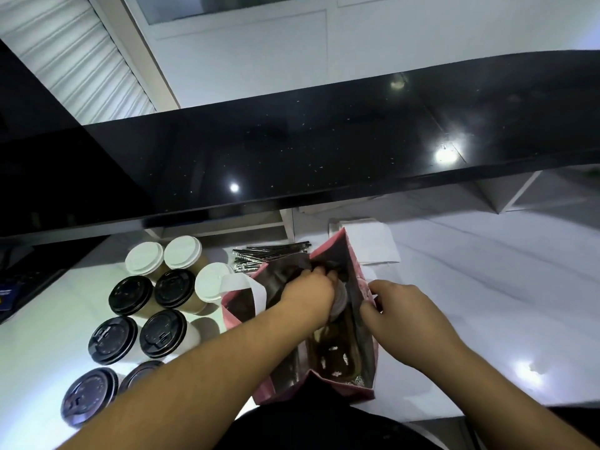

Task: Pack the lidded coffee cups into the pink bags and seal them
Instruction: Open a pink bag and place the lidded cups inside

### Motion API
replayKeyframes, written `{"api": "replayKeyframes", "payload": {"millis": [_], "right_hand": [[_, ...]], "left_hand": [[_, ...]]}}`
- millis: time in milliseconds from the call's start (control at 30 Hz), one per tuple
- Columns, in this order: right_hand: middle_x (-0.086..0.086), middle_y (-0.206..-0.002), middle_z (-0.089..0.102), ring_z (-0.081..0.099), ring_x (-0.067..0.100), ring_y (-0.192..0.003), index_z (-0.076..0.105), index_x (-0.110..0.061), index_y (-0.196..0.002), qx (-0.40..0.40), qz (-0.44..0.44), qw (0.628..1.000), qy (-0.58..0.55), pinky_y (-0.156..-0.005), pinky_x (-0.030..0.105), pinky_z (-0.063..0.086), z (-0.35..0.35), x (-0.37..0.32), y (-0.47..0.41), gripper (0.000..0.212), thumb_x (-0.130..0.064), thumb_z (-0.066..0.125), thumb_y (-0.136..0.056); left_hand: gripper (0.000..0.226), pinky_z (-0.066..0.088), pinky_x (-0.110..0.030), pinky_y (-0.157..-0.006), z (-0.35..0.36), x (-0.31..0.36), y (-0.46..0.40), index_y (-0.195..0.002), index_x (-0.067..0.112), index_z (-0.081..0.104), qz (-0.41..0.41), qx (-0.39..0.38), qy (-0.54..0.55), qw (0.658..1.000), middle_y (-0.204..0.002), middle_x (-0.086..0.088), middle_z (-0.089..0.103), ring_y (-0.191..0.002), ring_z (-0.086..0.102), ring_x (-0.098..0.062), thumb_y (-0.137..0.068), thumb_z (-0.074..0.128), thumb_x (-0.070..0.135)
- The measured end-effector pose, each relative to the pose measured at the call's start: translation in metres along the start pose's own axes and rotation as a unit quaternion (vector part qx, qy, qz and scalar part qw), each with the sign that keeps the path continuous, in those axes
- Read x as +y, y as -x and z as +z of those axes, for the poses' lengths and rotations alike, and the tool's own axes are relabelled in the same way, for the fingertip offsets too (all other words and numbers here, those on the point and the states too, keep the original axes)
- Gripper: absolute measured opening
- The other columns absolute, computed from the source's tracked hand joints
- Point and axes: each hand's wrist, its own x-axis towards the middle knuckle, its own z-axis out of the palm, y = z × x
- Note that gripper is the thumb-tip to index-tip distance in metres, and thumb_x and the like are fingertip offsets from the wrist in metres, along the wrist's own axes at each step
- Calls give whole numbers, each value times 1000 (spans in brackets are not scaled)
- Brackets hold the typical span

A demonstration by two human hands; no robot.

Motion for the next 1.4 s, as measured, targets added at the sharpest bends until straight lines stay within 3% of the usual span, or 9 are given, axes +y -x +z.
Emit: {"api": "replayKeyframes", "payload": {"millis": [167, 333, 400, 533, 633, 700, 800, 933, 1400], "right_hand": [[0, -59, 57, 54, 16, -56, 48, -23, -68, -4, 2, 1000, 13, -46, 32, 31, -2, -2, -3, 26, -32, 49, -92], [-4, -63, 65, 60, 14, -60, 57, -24, -77, -9, 2, 1000, 21, -54, 40, 52, -1, -5, -5, 25, -38, 48, -95], [-5, -67, 69, 63, 14, -61, 59, -25, -80, -13, 6, 1000, 17, -58, 43, 57, -1, -7, -4, 29, -44, 47, -97], [-5, -70, 73, 66, 14, -59, 63, -28, -82, -17, 16, 1000, 6, -58, 44, 59, -2, -13, -4, 23, -42, 50, -95], [-6, -70, 74, 67, 14, -59, 64, -29, -82, -17, 22, 1000, 10, -58, 43, 59, -2, -17, -4, 21, -40, 52, -95], [-9, -67, 73, 65, 12, -58, 64, -29, -79, -12, 24, 999, 17, -56, 41, 58, -2, -19, -4, 21, -39, 53, -94], [-18, -63, 70, 64, 5, -59, 63, -31, -76, -8, 27, 999, 17, -49, 35, 55, 0, -21, -5, 22, -39, 54, -94], [-26, -63, 68, 63, -3, -63, 63, -31, -76, -6, 30, 999, 17, -45, 30, 48, 1, -22, -5, 21, -38, 55, -94], [-10, -55, 62, 56, 14, -49, 55, -22, -69, 0, 14, 1000, 17, -47, 34, 42, 2, -17, -7, 28, -38, 54, -92]], "left_hand": [[68, 49, -48, -104, -23, 2, 24, -147, 15, 42, 32, -25, -17, 999, -142, -12, 48, -129, 50, -35, -88, 75, 22], [29, 57, -30, -73, -82, -17, 75, -113, 32, 69, 141, 88, 99, 981, -104, 10, 71, -92, 67, -11, -94, 59, 50], [25, 56, -23, -78, -107, -48, 95, -112, 42, 69, 159, 130, 249, 947, -103, 19, 72, -92, 67, 2, -91, 63, 54], [7, 56, -29, -76, -116, -130, 103, -98, 36, 74, 74, 222, 500, 834, -90, 7, 78, -81, 72, -4, -95, 69, 32], [11, 55, -37, -83, -80, -185, 81, -108, 30, 70, -96, 269, 368, 885, -97, 9, 76, -91, 72, -12, -98, 65, 29], [38, 50, -34, -92, -45, -206, 69, -130, 25, 63, -148, 184, 218, 947, -122, 3, 69, -112, 66, -21, -95, 67, 38], [75, 45, -38, -103, 0, -215, 58, -147, 25, 45, -153, 68, 128, 977, -144, -7, 53, -128, 53, -30, -81, 76, 46], [99, 39, -45, -109, 32, -214, 44, -155, 23, 30, -155, 46, 70, 984, -155, -5, 40, -139, 43, -32, -75, 82, 47], [86, 48, -43, -94, -28, -200, 78, -140, 26, 40, -130, 174, 145, 965, -134, -5, 45, -118, 54, -34, -68, 85, 38]]}}
